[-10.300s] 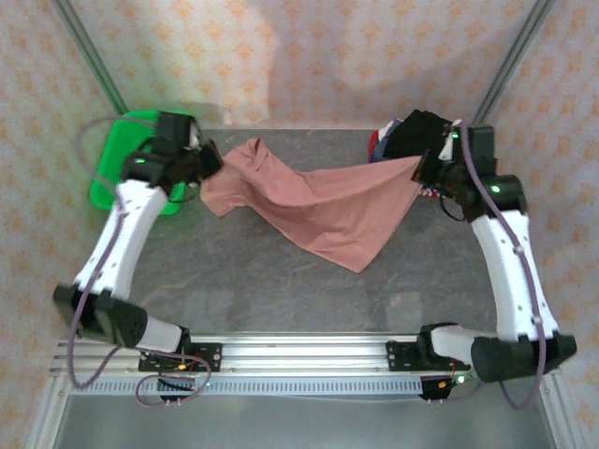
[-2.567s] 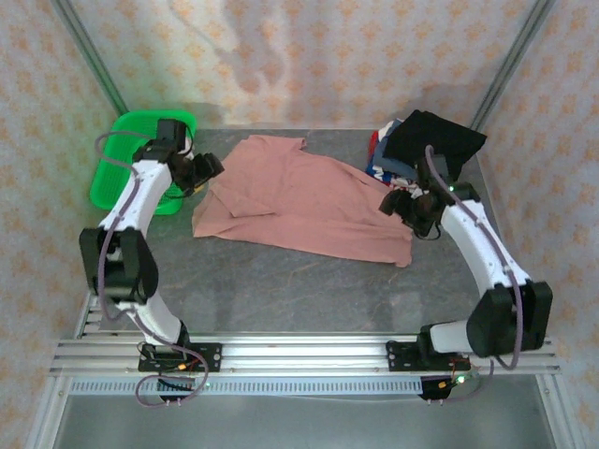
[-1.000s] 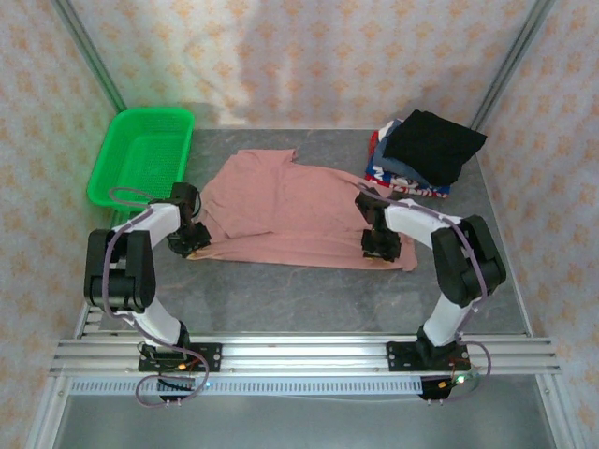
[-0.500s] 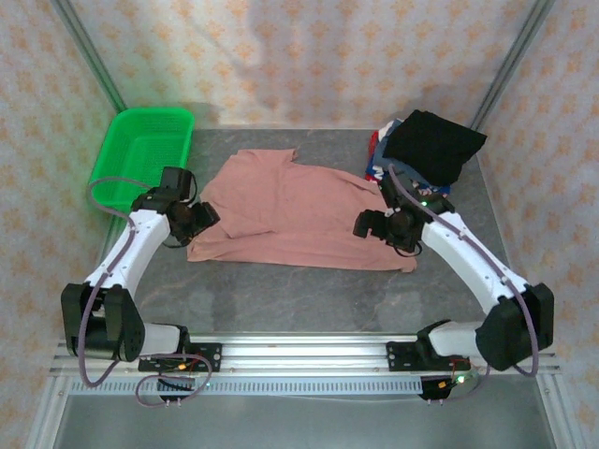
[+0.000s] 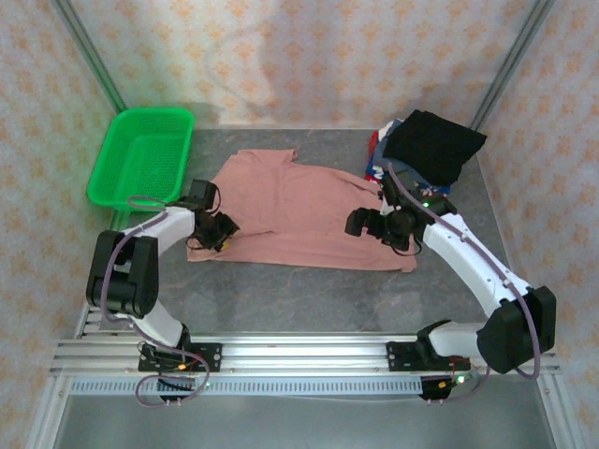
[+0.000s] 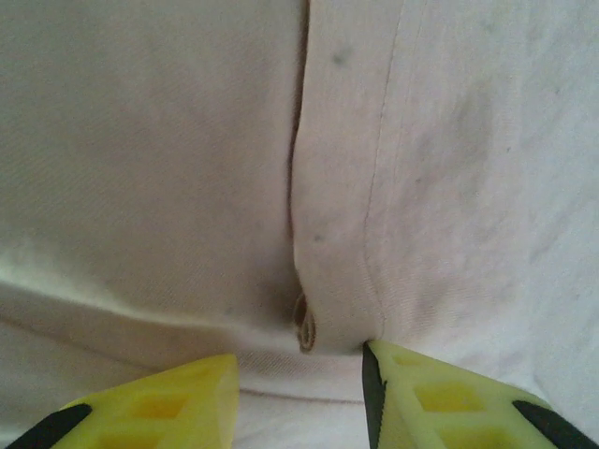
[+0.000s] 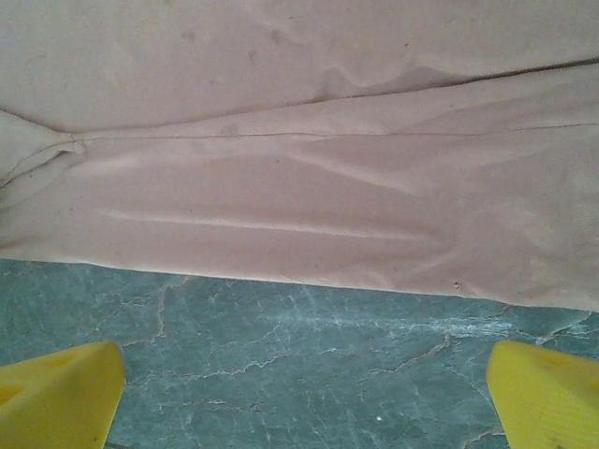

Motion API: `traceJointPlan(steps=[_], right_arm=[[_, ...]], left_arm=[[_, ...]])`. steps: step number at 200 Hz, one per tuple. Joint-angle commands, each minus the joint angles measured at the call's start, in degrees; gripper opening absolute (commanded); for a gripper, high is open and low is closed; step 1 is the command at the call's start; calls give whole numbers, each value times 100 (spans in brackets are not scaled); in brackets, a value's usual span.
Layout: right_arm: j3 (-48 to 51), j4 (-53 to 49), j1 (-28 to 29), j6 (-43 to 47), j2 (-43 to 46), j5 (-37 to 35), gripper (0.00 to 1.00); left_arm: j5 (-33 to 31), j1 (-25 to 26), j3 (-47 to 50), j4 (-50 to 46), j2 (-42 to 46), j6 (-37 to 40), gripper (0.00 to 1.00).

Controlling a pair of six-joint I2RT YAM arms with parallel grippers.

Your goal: Fold and stack the t-shirts

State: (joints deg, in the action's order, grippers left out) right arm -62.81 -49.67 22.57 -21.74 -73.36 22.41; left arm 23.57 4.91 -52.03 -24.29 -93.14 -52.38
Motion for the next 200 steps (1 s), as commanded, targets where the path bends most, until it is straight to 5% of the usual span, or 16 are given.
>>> traceJointPlan(steps=[1,64,123,200], right_arm=[[104,65,7,91,165,72,99],[281,199,16,80,191,170,99],[401,293,18,96,164,207,100],[631,450,10,25,135,206,99]], left_arm=[[-137,56,-77,293,-106,-230,38],[-259,115,-210,397,-318,-325,29],[-485,218,-952,19,-563,82,1],[-601,299,-2837,-944,-1912,1239,0]])
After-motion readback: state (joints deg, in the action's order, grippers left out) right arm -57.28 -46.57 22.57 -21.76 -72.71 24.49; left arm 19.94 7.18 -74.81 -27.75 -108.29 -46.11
